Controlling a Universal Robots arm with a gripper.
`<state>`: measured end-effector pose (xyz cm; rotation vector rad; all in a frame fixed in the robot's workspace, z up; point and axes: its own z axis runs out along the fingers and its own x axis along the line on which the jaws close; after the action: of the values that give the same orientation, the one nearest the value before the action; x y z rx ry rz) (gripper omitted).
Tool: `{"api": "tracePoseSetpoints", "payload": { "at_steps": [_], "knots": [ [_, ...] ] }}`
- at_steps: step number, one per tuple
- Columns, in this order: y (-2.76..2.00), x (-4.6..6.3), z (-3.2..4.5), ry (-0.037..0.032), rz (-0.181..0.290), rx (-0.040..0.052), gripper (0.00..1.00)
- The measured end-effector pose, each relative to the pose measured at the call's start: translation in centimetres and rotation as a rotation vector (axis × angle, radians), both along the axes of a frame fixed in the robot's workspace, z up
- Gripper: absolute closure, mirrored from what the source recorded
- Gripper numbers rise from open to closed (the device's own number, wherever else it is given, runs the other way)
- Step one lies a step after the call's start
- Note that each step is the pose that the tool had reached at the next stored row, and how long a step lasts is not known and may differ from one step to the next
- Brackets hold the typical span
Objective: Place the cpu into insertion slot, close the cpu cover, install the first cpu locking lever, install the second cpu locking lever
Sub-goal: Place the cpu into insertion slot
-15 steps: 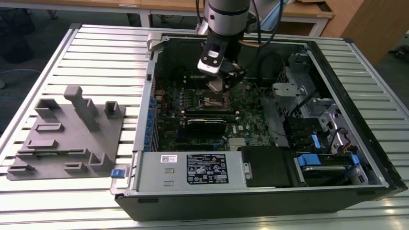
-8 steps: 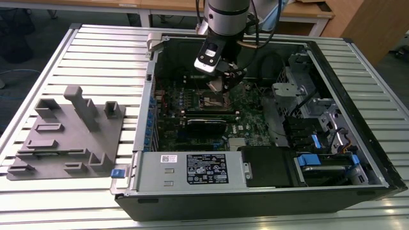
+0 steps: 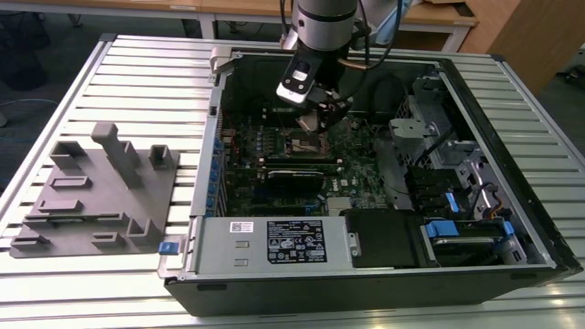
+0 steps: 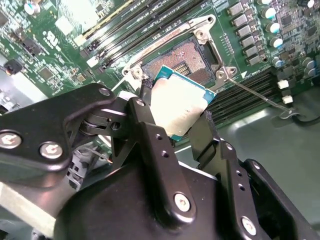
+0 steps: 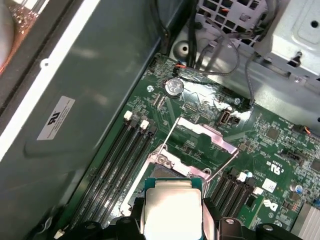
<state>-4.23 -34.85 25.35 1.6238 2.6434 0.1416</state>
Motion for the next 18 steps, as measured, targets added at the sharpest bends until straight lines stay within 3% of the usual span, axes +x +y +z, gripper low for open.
{"api": "tracePoseSetpoints", "payload": {
  "at_steps": [3, 8, 18],
  "knots": [
    [0.0, 0.0, 0.0, 0.0001, -0.04, -0.0001, 0.46],
    [0.0, 0.0, -0.01, 0.0, -0.047, -0.0001, 0.46],
    [0.0, 0.0, -0.04, 0.0, -0.117, -0.0002, 0.46]
  ]
}}
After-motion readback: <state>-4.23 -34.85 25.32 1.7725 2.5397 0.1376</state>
